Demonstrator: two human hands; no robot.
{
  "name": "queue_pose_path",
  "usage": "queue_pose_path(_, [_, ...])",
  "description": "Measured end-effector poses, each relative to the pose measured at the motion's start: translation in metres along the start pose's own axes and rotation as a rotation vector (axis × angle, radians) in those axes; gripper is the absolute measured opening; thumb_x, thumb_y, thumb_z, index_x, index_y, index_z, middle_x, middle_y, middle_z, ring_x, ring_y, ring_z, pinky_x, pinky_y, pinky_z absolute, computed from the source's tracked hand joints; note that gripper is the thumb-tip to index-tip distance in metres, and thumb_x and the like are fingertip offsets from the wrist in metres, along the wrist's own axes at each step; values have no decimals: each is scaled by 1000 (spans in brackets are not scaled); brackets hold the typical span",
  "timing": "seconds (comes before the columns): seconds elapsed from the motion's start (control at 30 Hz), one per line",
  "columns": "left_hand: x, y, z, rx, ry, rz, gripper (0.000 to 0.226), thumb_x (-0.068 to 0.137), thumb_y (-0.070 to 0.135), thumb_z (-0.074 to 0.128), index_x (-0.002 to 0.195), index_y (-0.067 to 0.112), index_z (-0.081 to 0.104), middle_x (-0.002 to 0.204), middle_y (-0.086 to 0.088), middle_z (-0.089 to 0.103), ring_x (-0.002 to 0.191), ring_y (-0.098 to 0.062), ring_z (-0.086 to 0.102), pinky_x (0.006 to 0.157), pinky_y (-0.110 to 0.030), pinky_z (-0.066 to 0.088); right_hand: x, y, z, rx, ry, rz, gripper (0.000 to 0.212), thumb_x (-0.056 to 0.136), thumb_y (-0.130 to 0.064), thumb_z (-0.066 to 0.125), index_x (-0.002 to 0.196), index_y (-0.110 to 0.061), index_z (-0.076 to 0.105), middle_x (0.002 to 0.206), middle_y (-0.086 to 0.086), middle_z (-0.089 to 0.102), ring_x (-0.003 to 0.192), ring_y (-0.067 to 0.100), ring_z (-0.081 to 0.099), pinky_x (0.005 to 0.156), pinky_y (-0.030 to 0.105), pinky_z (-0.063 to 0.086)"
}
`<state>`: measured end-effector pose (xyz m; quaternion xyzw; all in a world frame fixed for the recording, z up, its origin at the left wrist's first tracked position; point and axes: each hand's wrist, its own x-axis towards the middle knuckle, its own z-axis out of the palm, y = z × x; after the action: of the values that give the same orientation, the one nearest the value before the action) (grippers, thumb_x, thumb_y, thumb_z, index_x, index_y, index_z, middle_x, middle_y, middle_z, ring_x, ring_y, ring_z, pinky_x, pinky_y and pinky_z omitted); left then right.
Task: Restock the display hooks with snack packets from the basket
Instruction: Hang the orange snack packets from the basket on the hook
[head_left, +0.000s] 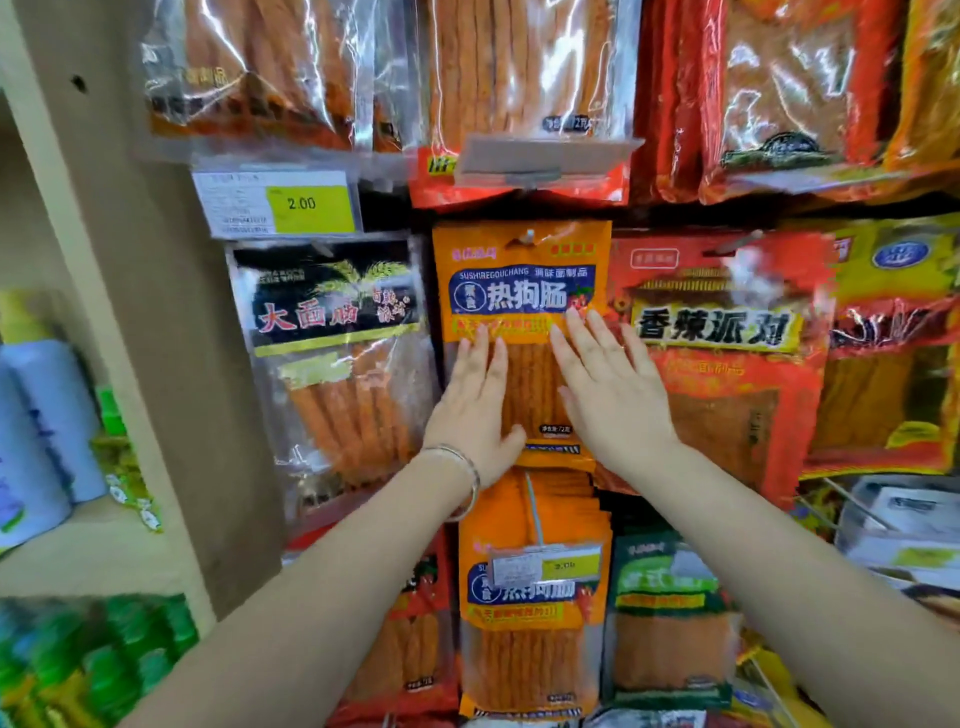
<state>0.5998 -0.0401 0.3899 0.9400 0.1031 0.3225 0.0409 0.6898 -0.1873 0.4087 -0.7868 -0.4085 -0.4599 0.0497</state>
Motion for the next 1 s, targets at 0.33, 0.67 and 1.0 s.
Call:
queue_pose_path(0.33, [32, 6, -9, -51, -194, -142, 93, 86, 36, 57, 149, 10, -7, 154, -6, -25, 143, -23, -18, 114, -31, -2, 39, 3, 1, -31, -352, 44, 57, 101, -17, 31, 152, -15, 6, 160, 8, -4, 147, 21, 5, 116, 40, 10])
queue_pose_path(0.67, [-91, 30, -40, -500, 161, -97, 34, 86, 5, 60, 120, 5, 60, 118, -9, 56, 110, -16, 50, 97, -13, 30, -54, -32, -35, 892, -53, 282, 27, 87, -24, 59, 114, -22, 59, 104, 0, 60, 84, 16, 58, 78, 29, 45])
queue_pose_path(1.0, [-434, -2, 34, -689, -209, -1179, 19, 88, -9, 53, 103, -1, 61, 83, -6, 56, 64, 5, 52, 62, -6, 36, -284, -189, -11, 1250, -766, 439, 21, 85, 2, 61, 104, -7, 58, 85, 10, 58, 73, 22, 54, 74, 35, 44])
